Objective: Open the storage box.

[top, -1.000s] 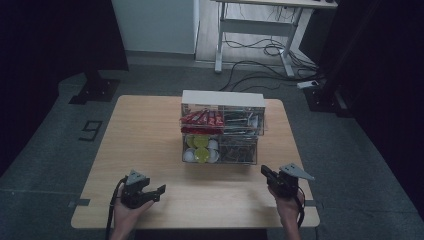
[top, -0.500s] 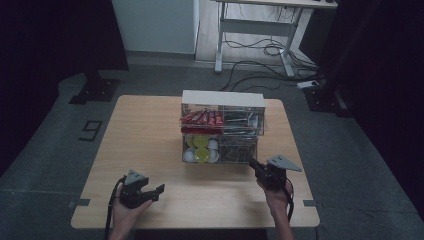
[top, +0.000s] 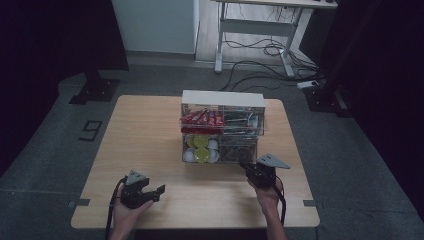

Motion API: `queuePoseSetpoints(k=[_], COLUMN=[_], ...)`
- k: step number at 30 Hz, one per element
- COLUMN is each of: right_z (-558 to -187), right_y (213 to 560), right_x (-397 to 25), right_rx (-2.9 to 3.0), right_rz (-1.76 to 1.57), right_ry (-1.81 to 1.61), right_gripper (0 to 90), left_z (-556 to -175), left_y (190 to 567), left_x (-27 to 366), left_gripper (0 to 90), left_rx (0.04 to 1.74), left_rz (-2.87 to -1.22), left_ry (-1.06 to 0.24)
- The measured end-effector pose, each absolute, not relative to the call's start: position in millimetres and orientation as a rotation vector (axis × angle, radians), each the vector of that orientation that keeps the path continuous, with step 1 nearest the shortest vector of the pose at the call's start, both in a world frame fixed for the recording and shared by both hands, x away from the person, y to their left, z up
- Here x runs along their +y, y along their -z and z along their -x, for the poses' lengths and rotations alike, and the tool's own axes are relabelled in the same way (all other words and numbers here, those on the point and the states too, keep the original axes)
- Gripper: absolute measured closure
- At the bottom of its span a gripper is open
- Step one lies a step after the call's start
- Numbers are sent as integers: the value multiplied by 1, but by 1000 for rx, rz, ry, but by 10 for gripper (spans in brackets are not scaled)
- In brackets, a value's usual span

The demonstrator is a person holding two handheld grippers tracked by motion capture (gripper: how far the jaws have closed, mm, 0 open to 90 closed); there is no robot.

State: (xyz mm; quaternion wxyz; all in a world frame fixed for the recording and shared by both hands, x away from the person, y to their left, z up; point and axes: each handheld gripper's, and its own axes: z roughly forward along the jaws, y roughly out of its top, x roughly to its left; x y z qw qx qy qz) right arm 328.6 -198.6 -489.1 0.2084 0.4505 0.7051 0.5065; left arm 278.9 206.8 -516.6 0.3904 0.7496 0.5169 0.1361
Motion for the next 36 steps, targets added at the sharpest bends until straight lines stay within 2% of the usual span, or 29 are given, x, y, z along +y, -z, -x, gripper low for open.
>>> queuePoseSetpoints(k=[36], right_z=[-333], right_y=[517], right_x=[-174], right_rx=[2096], right_rz=[-1255], right_ry=[-1373], right_gripper=[885], left_z=[-279], left_y=[518], left_x=[205], left_gripper=[282], left_rx=[1307], left_rz=[-1907], left_ry=[-327])
